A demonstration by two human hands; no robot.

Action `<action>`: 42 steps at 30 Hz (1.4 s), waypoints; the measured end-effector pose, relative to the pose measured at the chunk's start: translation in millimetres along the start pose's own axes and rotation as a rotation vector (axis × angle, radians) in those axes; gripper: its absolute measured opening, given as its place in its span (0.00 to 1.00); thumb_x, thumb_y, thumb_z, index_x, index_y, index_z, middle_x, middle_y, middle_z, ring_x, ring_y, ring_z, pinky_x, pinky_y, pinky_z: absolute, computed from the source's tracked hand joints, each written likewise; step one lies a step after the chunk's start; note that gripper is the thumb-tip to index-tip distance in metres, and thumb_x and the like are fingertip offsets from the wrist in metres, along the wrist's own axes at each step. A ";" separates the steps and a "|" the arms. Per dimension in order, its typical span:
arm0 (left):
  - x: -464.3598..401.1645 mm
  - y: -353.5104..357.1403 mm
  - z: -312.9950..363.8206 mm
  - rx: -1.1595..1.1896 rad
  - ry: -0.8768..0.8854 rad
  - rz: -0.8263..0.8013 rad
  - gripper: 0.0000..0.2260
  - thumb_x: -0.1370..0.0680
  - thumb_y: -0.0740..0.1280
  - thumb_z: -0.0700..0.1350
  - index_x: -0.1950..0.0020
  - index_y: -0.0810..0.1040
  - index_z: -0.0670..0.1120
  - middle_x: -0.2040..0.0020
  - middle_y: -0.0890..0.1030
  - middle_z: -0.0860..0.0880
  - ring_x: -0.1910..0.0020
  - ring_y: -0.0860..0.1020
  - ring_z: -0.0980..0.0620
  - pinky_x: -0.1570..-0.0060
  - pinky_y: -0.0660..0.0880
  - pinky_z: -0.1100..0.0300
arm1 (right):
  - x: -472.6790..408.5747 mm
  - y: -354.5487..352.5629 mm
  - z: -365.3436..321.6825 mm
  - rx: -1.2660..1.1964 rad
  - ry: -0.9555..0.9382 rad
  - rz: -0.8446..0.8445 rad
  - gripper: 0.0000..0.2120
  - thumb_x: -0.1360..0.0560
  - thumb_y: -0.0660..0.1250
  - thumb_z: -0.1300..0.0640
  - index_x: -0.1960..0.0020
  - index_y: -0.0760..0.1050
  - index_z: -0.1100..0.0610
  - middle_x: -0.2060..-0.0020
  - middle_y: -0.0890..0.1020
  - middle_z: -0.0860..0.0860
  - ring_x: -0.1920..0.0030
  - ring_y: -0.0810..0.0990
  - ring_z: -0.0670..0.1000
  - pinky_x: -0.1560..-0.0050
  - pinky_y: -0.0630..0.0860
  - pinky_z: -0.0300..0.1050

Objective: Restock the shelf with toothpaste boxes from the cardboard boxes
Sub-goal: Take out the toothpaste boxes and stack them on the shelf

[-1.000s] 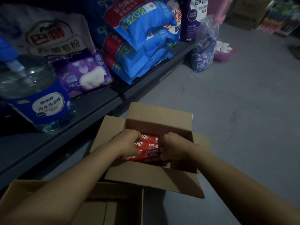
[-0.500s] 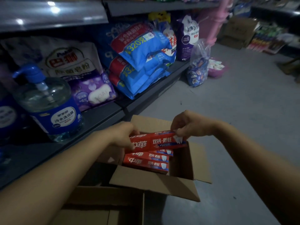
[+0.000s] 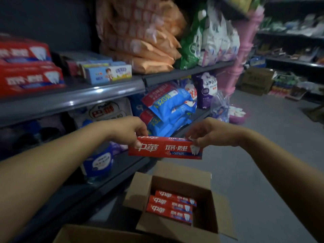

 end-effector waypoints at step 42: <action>245.6 -253.8 -174.0 -0.023 -0.423 0.334 0.19 0.35 0.79 0.52 0.47 0.82 0.51 0.56 0.84 0.57 0.57 0.82 0.60 0.49 0.79 0.60 | -168.8 9.6 -388.5 0.379 -0.519 -0.141 0.15 0.29 0.74 0.59 0.43 0.79 0.53 0.51 0.84 0.45 0.50 0.83 0.44 0.49 0.79 0.39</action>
Point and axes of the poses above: each hand's wrist, its own x-axis away from the middle knuckle, its own y-axis out of the palm, z = x × y, the point moved 6 cm from there along -x, towards the middle knuckle
